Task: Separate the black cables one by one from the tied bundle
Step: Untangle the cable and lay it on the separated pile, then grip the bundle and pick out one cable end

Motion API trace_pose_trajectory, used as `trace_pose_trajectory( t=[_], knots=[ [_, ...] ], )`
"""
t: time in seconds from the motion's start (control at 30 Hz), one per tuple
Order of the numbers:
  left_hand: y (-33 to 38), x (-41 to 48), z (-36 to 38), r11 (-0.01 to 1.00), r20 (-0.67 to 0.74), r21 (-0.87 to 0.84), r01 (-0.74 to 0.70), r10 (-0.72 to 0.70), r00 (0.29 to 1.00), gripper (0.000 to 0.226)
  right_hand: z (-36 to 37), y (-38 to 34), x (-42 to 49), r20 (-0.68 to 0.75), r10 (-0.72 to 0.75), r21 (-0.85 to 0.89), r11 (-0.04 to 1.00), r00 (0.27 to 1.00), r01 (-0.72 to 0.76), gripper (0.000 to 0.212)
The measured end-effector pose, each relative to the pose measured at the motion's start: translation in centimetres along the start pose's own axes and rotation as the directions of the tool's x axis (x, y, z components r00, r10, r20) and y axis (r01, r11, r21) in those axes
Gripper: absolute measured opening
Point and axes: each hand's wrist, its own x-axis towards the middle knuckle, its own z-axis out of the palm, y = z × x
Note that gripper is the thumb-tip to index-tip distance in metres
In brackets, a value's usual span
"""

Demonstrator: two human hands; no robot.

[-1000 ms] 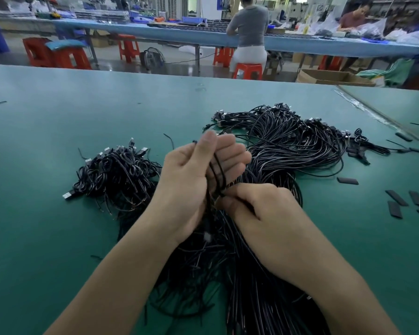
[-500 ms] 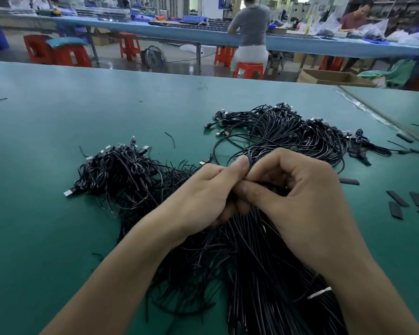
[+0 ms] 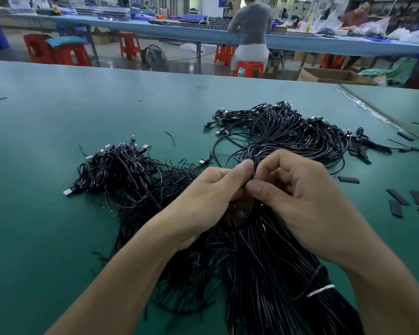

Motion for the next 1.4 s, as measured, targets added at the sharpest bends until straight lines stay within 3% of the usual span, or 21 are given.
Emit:
trace_pose_trajectory(
  t=[0.1, 0.17, 0.23, 0.37, 0.5, 0.6, 0.7, 0.77, 0.83, 1.07, 1.17, 1.3, 1.4],
  knots=[
    [-0.2, -0.1, 0.1, 0.975, 0.135, -0.21, 0.073, -0.045, 0.99, 0.061, 0.3, 0.0, 0.1, -0.108, -0.015, -0.032, 0.999, 0.994, 0.011, 0.008],
    [0.0, -0.5, 0.0, 0.954, 0.28, -0.261, 0.148, -0.072, 0.957, 0.055, 0.4, 0.1, 0.0, -0.174, -0.008, -0.018, 1.0, 0.985, 0.005, 0.009],
    [0.1, -0.7, 0.0, 0.953, 0.325, -0.255, 0.165, -0.077, 0.943, 0.046, 0.7, 0.3, 0.1, -0.218, 0.019, 0.008, 1.0, 0.976, -0.018, 0.009],
    [-0.2, -0.4, 0.3, 0.994, 0.186, -0.095, 0.06, -0.042, 0.982, 0.019, 1.3, 0.3, 0.3, -0.25, 0.07, 0.149, 0.988, 0.966, -0.033, 0.009],
    [-0.6, 0.2, 0.0, 0.999, 0.106, 0.036, 0.037, -0.041, 0.993, 0.029, 1.2, 0.8, 0.5, -0.287, 0.16, 0.175, 0.978, 0.944, -0.113, 0.009],
    [-0.7, 0.6, -1.4, 0.993, -0.095, 0.001, 0.114, -0.113, 0.989, 0.028, 1.3, 0.9, 0.4, -0.298, 0.263, 0.114, 0.964, 0.918, -0.24, 0.024],
    [-0.5, 0.8, -2.9, 0.986, -0.258, -0.145, 0.086, -0.122, 0.958, 0.034, 1.7, 0.3, 0.0, -0.105, 0.276, -0.12, 0.95, 0.955, -0.288, 0.032],
    [-0.4, 1.0, -3.2, 0.977, -0.332, -0.21, 0.038, -0.108, 0.937, 0.04, 2.5, 0.1, -0.3, 0.158, 0.284, -0.324, 0.919, 0.946, -0.222, 0.017],
    [-0.4, 1.2, -3.2, 0.972, -0.368, -0.232, 0.022, -0.109, 0.923, 0.045, 3.4, 0.0, -0.6, 0.306, 0.299, -0.455, 0.88, 0.904, -0.137, 0.007],
    [-0.4, 1.1, -2.7, 0.956, -0.269, -0.267, 0.119, -0.193, 0.944, 0.045, 4.9, 0.4, -0.9, 0.396, 0.255, -0.557, 0.83, 0.882, 0.01, 0.028],
    [-0.3, 1.2, -2.6, 0.942, -0.252, -0.315, 0.112, -0.197, 0.947, 0.043, 5.5, 0.4, -0.8, 0.442, 0.239, -0.552, 0.832, 0.865, 0.052, 0.021],
    [-0.3, 1.2, -2.3, 0.984, -0.315, -0.175, 0.037, -0.092, 0.945, 0.042, 5.6, 0.4, -0.9, 0.465, 0.217, -0.569, 0.816, 0.858, 0.101, 0.014],
    [-0.3, 1.1, -2.2, 0.993, -0.344, -0.117, -0.034, -0.009, 0.939, 0.043, 5.5, 0.4, -1.0, 0.484, 0.172, -0.544, 0.827, 0.858, 0.142, 0.028]
  ],
)
